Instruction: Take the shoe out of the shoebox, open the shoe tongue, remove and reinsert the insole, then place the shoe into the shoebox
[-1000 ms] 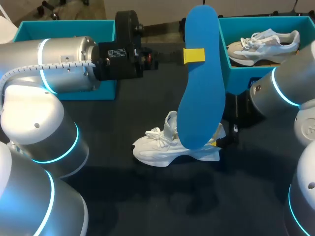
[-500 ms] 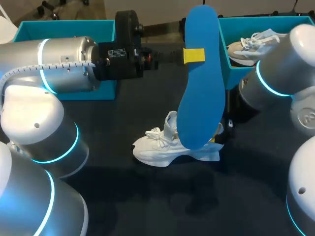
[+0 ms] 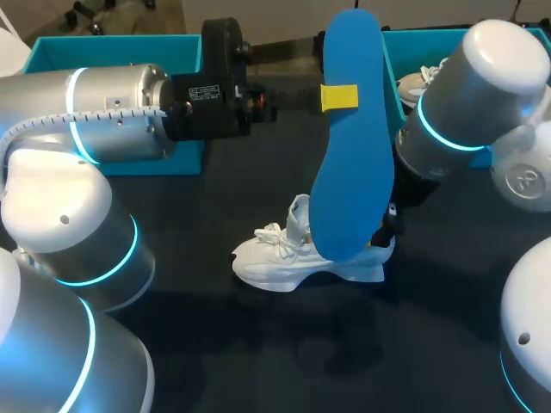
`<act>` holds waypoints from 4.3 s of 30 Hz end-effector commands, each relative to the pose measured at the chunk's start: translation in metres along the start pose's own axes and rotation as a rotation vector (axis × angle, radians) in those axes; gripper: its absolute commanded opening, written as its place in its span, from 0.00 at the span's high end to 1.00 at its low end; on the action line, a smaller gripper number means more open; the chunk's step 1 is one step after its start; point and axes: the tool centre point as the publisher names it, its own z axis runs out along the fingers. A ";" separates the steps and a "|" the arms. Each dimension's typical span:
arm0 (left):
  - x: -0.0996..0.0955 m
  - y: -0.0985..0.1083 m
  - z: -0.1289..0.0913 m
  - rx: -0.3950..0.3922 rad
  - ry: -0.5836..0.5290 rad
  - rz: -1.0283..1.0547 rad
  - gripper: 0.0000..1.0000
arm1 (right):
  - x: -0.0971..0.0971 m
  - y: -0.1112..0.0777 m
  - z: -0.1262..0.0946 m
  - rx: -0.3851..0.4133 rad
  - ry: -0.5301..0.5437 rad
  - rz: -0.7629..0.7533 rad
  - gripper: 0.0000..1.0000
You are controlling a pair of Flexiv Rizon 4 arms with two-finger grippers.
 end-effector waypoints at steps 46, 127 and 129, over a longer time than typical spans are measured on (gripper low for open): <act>0.000 0.002 0.001 0.005 0.000 0.000 1.00 | -0.039 0.045 0.064 0.004 0.087 -0.037 0.01; 0.000 0.002 0.001 0.005 0.000 0.000 1.00 | 0.037 0.022 0.054 -0.221 0.033 1.134 1.00; 0.000 0.002 0.001 0.005 0.000 0.000 1.00 | 0.039 0.022 0.054 -0.209 -0.011 1.186 1.00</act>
